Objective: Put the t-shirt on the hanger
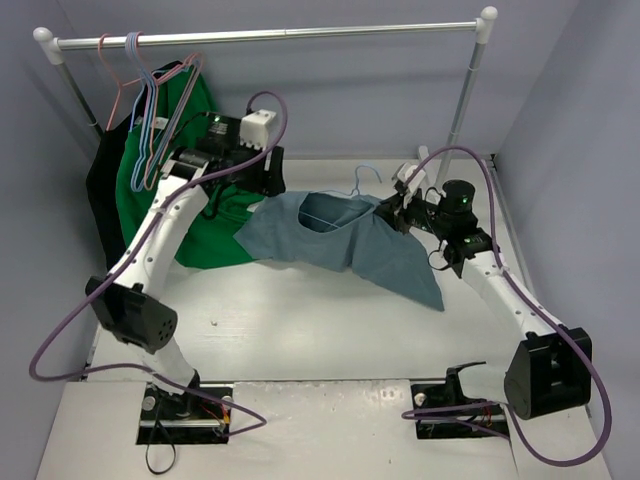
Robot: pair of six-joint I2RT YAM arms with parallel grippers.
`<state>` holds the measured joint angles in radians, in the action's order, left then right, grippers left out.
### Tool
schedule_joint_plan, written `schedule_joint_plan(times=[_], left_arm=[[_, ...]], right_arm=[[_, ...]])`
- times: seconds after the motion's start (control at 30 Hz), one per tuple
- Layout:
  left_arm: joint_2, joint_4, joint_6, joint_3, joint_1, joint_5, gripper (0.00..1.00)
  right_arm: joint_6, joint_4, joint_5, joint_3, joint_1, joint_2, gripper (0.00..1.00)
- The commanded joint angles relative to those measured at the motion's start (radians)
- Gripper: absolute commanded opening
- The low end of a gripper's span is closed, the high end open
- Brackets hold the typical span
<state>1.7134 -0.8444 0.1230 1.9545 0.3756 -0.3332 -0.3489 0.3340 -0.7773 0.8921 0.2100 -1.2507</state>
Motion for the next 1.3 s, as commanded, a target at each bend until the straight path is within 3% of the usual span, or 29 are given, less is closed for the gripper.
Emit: schedule_joint_plan(times=[0.0, 0.17, 0.4, 0.9, 1.27], left_arm=[[-0.106, 0.134, -0.120, -0.101, -0.055, -0.217, 0.60], [-0.087, 0.087, -0.314, -0.152, -0.081, -0.294, 0.61], [-0.060, 0.137, -0.477, -0.256, -0.080, -0.257, 0.65], [-0.020, 0.384, -0.484, -0.327, -0.067, -0.161, 0.65], [-0.003, 0.407, -0.468, -0.335, -0.053, -0.431, 0.65]], right_arm=[[-0.016, 0.060, -0.097, 0.085, -0.004, -0.013, 0.00], [-0.019, 0.034, -0.140, 0.110, -0.011, -0.041, 0.00], [-0.007, 0.002, -0.206, 0.149, -0.011, -0.065, 0.00], [-0.009, -0.049, -0.274, 0.200, -0.014, -0.073, 0.00], [-0.013, -0.075, -0.324, 0.234, -0.014, -0.095, 0.00]])
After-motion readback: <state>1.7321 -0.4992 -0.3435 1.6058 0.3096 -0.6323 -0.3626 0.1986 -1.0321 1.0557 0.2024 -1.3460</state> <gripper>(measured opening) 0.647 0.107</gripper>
